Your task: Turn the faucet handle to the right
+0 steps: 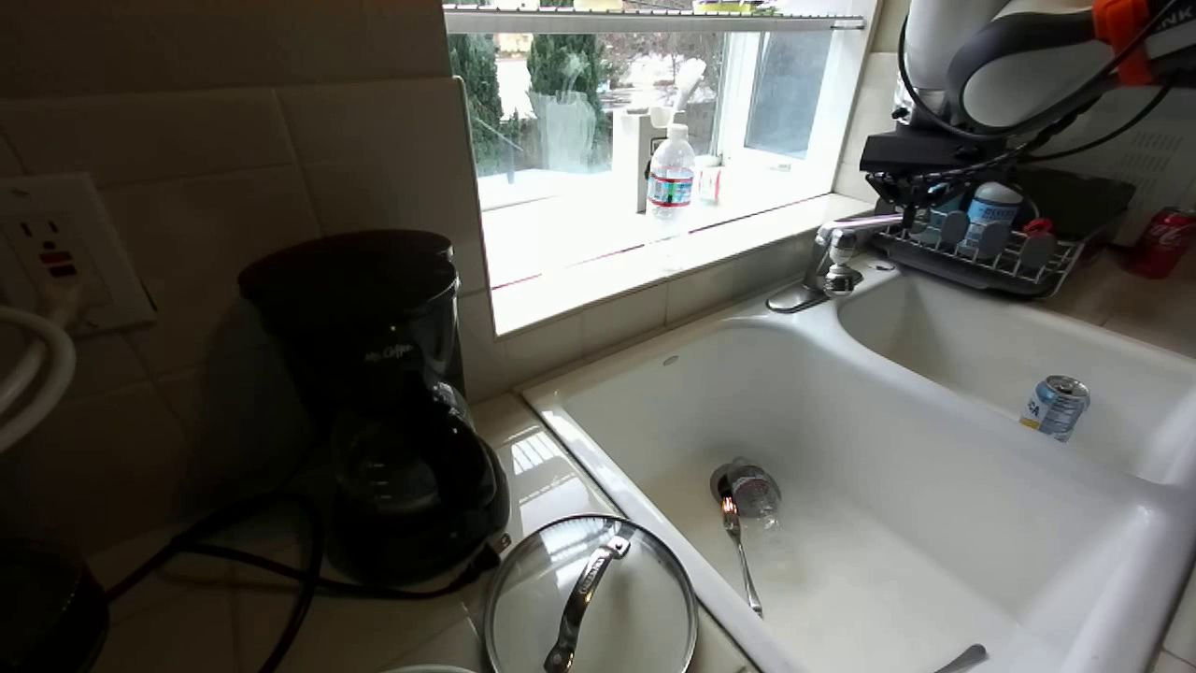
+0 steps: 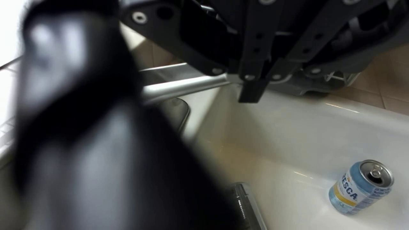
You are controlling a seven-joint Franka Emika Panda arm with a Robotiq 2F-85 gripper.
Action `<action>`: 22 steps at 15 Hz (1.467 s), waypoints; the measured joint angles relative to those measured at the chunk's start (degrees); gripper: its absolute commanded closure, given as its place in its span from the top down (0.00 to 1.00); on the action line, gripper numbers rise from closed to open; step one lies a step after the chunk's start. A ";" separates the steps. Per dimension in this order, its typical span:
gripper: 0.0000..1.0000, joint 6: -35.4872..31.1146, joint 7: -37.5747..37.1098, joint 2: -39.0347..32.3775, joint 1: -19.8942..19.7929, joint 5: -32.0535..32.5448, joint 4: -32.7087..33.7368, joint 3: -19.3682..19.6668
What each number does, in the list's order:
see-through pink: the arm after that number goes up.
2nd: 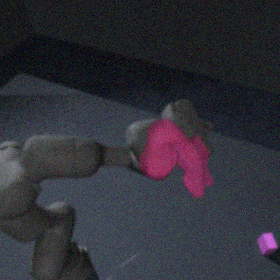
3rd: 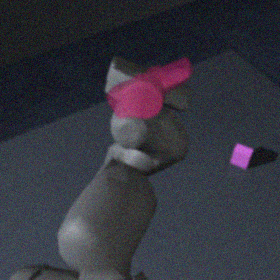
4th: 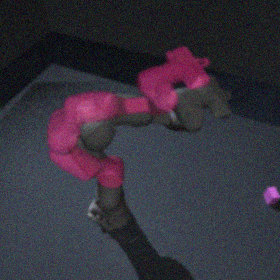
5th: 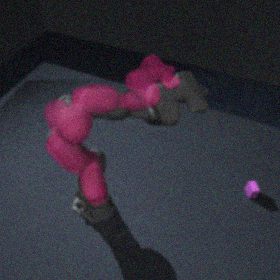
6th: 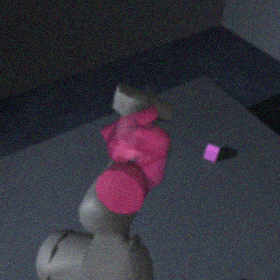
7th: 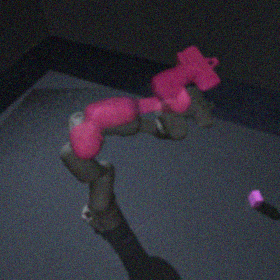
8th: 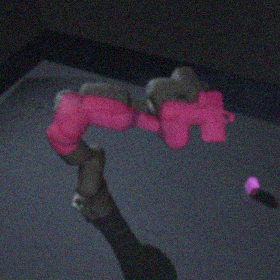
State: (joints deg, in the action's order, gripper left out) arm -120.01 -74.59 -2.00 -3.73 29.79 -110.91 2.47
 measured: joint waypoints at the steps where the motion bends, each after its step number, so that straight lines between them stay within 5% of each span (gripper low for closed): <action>1: 0.00 0.00 -0.44 0.00 0.00 0.00 0.00 0.05; 15: 0.00 -0.02 -1.25 0.06 -0.83 0.98 -0.15 3.45; 22: 0.00 3.55 12.70 0.93 -1.86 0.16 0.10 4.05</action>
State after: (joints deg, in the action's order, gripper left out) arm -116.46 -61.89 -1.06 -5.59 29.95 -110.81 6.52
